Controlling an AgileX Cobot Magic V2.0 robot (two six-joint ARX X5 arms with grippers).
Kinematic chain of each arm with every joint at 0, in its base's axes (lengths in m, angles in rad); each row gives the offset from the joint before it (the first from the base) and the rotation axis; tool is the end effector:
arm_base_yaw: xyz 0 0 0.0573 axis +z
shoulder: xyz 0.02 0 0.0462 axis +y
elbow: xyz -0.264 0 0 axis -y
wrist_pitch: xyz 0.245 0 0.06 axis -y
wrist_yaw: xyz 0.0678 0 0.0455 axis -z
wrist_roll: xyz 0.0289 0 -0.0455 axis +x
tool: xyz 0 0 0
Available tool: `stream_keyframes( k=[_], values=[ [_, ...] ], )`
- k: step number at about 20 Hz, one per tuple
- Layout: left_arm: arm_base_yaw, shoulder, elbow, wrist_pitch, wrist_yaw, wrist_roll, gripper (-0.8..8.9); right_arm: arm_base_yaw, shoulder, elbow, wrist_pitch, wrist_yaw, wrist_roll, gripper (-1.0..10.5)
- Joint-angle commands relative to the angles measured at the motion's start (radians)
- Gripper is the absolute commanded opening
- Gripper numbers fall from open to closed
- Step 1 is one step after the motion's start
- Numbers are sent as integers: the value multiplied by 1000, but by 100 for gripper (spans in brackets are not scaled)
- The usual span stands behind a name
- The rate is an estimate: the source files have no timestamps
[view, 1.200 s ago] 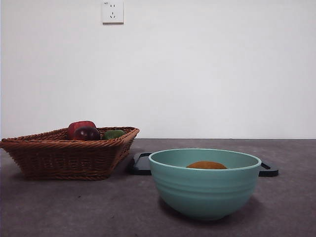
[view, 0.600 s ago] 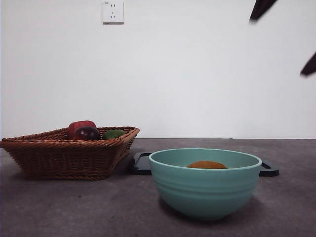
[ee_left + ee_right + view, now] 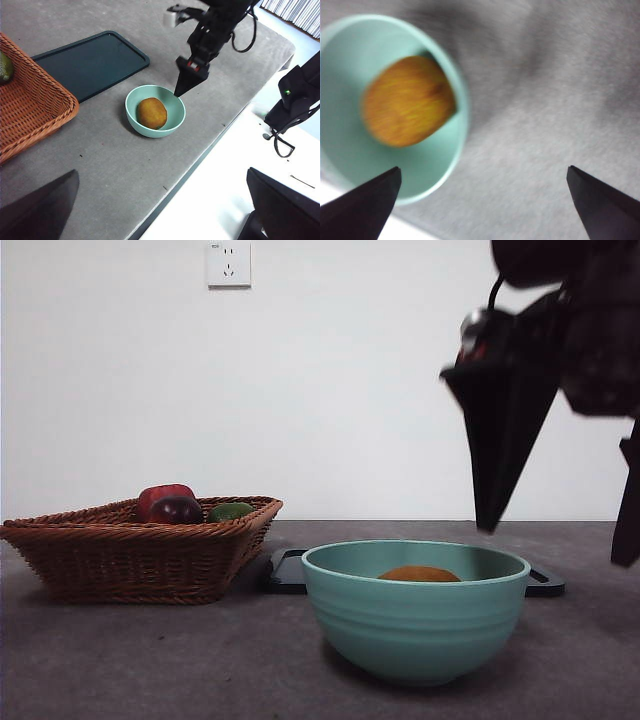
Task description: Pick up the wifruite, put it on the bowl, pick up the plate, put it on desk
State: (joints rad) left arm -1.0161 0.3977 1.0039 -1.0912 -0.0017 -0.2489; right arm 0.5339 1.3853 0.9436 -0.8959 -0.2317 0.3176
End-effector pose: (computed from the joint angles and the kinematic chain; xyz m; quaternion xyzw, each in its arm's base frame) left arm 0.0155 -0.0249 0.3496 0.0108 0.2666 -0.4418 0.8565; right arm 0.2037 0.1282 0.2191 0.0229 0.6516 0.1924 0.7334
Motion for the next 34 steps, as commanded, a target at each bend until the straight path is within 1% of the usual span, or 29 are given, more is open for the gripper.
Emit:
stream_keyframes(
  k=[1,5,8,11,14,19,21,22,25,27,30,34],
  values=[
    [-10,1,11,14,1,12,594,15,57,20,35,5,16,541],
    [-10,1,11,14,1,12,594,31,113,20,107,-3,42,381],
    [-10,1,11,14,1,12,594,41,146,20,115,-4,42,262],
    [-10,1,11,14,1,12,594,58,164,20,132,-7,42,101],
    [-10,1,11,14,1,12,594,63,164,20,163,-4,64,8],
    [-10,1,11,14,1,12,594,63,164,39,147,-2,78,8],
    [-10,1,11,14,1,12,594,63,164,92,112,32,80,8],
    [-10,1,12,14,1,12,594,59,166,132,89,53,80,8],
    [-10,1,11,14,1,12,594,23,201,261,20,76,70,8],
    [-10,1,12,14,1,12,594,-13,251,355,-23,76,57,8],
    [-10,1,11,14,1,12,594,-60,357,510,-82,76,29,8],
    [-10,1,11,14,1,12,594,-98,512,702,-134,76,-4,8]
  ],
)
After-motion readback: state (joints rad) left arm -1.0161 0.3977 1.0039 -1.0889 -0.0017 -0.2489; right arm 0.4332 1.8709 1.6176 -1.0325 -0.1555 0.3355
